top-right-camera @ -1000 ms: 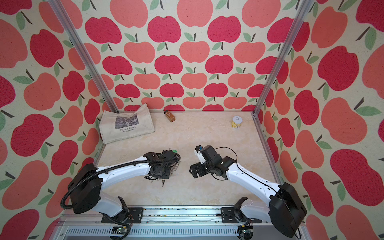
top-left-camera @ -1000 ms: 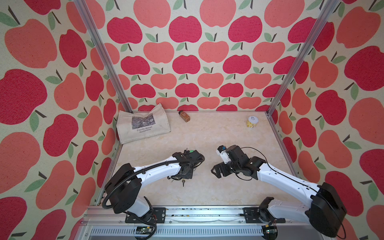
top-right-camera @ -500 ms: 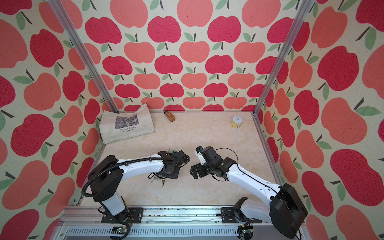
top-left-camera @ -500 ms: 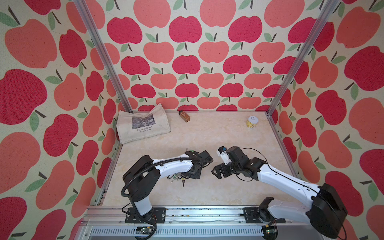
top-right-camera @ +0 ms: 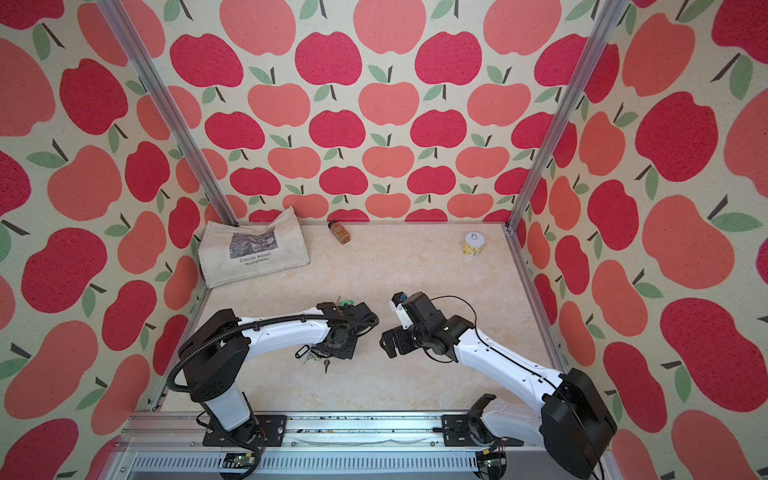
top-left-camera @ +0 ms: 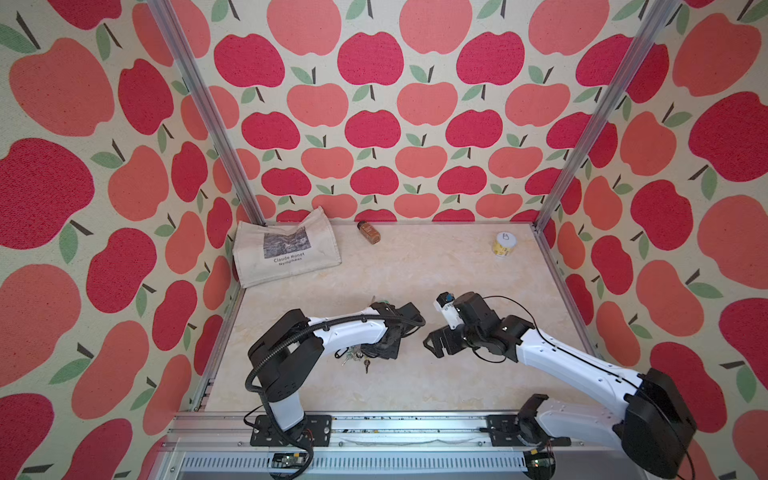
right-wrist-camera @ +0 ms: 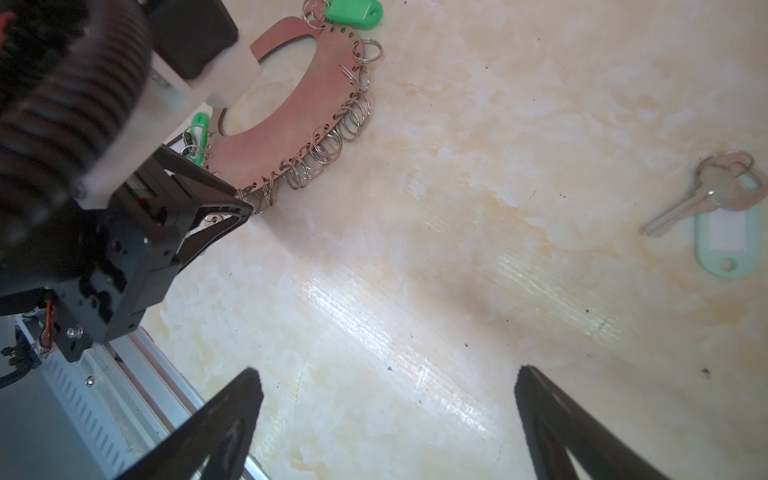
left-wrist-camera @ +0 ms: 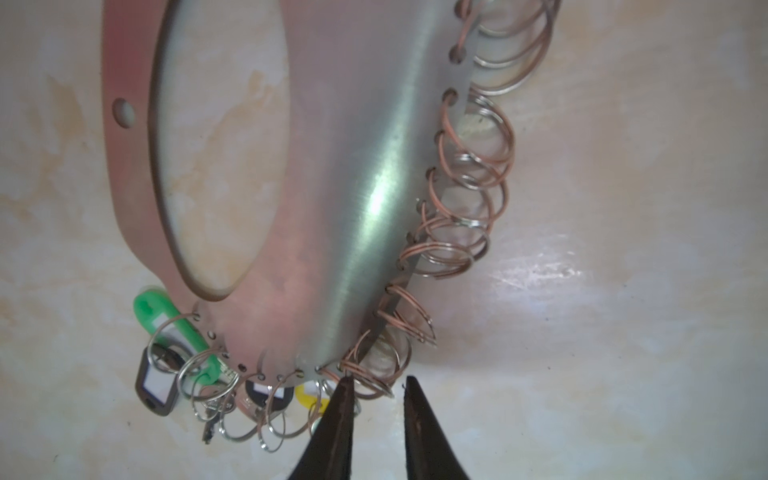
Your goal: Put the keys on the keyring
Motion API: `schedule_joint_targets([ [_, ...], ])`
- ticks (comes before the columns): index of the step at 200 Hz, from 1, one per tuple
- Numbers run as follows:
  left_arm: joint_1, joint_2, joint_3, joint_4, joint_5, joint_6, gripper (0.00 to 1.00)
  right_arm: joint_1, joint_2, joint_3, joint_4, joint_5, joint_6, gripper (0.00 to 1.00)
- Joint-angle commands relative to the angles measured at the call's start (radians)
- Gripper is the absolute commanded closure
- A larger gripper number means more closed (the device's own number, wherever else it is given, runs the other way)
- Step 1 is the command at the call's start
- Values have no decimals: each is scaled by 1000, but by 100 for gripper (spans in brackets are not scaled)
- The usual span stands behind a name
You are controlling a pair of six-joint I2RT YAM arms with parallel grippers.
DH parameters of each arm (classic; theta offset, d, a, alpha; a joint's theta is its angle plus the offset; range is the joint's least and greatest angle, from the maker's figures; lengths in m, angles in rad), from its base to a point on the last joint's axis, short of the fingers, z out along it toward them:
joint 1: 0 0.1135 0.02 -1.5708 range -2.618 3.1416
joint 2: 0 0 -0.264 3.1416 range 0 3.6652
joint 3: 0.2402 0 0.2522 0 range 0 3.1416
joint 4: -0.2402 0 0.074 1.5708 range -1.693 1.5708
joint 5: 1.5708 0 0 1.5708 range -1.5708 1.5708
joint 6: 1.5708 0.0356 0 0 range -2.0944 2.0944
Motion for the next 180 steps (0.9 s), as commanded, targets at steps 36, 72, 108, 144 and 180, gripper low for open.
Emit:
schedule_joint_targets([
  [36,-5,22,15,-32,-26,-18,76,-9,-23,-12,-15,13,-16,1],
  [72,-2,22,8,-33,-31,-21,78,-9,-20,-12,-10,12,-17,1],
  [108,-2,27,9,-34,-32,-21,83,-10,-23,-11,-10,11,-22,1],
  [144,-3,31,13,-36,-34,-20,85,-10,-29,-16,-10,15,-21,1],
  [180,-5,31,13,-46,-37,-18,78,-10,-34,-22,-5,14,-17,1],
])
